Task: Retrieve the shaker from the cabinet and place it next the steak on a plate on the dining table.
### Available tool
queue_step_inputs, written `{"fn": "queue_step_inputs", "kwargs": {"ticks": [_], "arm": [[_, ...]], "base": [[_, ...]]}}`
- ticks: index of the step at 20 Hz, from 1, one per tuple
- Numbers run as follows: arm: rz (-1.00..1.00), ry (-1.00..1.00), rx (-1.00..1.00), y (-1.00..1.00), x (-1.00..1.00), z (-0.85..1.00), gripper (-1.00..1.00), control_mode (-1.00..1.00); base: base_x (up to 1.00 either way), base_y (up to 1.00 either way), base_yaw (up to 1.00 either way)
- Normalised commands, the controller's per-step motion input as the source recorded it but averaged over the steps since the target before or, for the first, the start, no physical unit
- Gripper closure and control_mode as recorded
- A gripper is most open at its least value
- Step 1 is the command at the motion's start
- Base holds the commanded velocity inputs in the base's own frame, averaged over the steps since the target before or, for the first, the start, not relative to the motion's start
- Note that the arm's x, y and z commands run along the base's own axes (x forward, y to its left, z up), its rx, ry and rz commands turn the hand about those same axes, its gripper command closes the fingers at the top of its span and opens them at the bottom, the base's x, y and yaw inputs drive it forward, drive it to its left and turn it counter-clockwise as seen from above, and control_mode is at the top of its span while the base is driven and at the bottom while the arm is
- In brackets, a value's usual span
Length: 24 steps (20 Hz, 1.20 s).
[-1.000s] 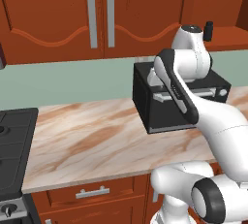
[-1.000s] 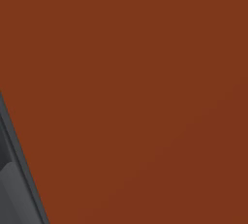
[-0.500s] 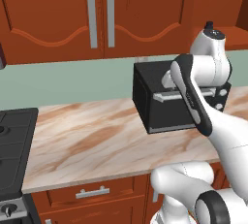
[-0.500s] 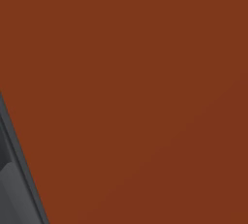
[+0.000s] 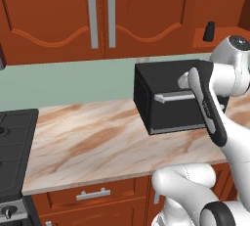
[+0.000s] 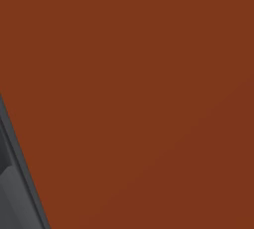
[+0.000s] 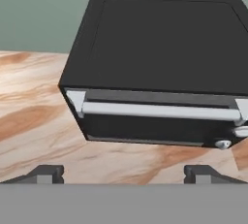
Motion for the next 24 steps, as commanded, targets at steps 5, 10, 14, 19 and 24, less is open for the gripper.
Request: {"fn": "queue_step_inputs", "kwargs": {"ticks": [5, 10, 14, 19, 24], "arm": [[-0.03, -0.14, 0.00, -0.43, 0.00, 0.40, -1.00, -1.00], [-0.09, -0.07, 0.00, -0.42, 0.00, 0.43, -1.00, -1.00], [-0.16, 0.00, 0.00, -0.43, 0.00, 0.37, -1.00, -1.00], [-0.15, 0.00, 0.00, -0.40, 0.00, 0.29, -1.00, -1.00], [-0.05, -0.08, 0.00, -0.35, 0.00, 0.14, -1.00, -1.00]], "base": [[0.00, 0.00, 0.00], [0.00, 0.00, 0.00], [0.00, 0.00, 0.00], [0.00, 0.00, 0.00], [0.00, 0.00, 0.00]]}}
